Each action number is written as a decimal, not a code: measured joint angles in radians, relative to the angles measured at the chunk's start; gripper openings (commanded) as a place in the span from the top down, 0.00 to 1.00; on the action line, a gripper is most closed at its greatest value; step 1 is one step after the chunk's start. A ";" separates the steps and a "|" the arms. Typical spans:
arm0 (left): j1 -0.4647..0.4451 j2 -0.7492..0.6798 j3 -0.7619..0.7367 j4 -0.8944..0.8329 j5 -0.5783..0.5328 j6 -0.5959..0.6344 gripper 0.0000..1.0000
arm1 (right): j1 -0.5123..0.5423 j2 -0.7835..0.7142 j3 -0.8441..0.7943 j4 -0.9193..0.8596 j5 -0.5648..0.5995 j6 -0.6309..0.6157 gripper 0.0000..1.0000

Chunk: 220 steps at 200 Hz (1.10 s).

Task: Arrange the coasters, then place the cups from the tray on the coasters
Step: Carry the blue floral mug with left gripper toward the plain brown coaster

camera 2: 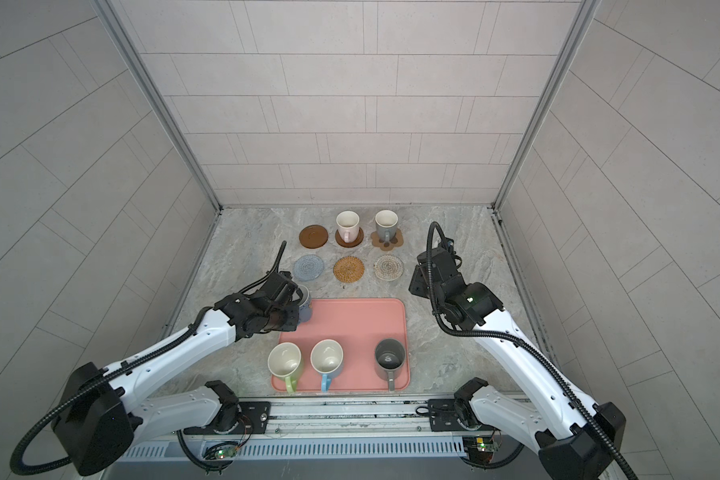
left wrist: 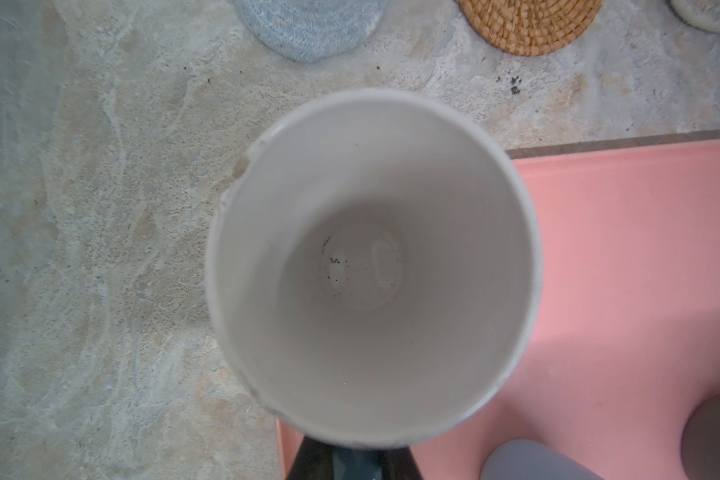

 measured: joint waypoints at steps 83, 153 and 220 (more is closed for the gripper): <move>0.000 -0.002 0.029 0.002 -0.033 0.005 0.94 | 0.000 -0.018 -0.018 0.001 0.016 0.005 0.45; 0.010 0.035 0.102 0.040 -0.107 0.031 0.95 | 0.000 -0.034 -0.018 -0.002 0.017 0.018 0.45; 0.089 0.192 0.208 0.112 -0.109 0.076 0.96 | 0.000 -0.082 -0.025 -0.019 0.019 0.041 0.45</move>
